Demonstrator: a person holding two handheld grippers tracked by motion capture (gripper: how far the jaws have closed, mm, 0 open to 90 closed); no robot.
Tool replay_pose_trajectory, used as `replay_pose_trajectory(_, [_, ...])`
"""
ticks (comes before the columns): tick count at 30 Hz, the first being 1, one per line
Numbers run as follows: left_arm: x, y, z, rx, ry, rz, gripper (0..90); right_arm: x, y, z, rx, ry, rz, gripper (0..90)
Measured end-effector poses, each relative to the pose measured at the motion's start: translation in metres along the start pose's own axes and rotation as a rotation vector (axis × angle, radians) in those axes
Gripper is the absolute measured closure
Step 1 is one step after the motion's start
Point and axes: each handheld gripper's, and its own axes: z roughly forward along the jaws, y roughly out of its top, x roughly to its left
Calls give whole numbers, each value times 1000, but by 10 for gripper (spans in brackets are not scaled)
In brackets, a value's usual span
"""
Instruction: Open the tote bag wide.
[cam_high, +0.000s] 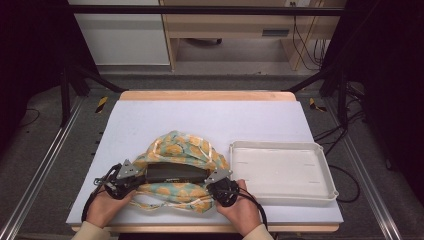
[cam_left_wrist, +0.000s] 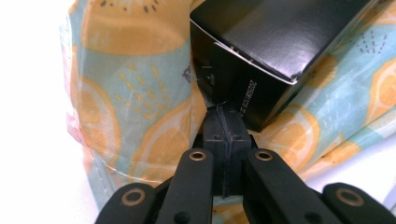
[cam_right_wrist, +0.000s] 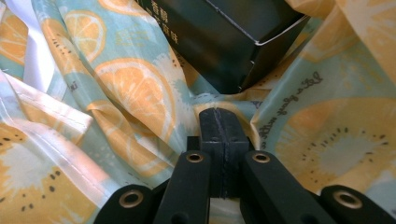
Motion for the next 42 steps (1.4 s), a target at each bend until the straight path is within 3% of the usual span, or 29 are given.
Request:
replay_pose_trajectory(17, [-12, 6, -38, -130, 0, -2, 900, 2, 8, -12, -73, 8, -22, 900])
replay_pose_trajectory(26, [-9, 31, -59, -228, 20, 10, 899, -6, 24, -38, -166, -10, -25, 900])
replay_pose_trajectory(35, [6, 59, -41, -214, 56, 52, 899, -25, 62, -43, -241, -61, -35, 900])
replay_pose_trajectory(42, [19, 56, -18, -190, 72, 14, 900, -42, 62, -19, -139, -81, -10, 900])
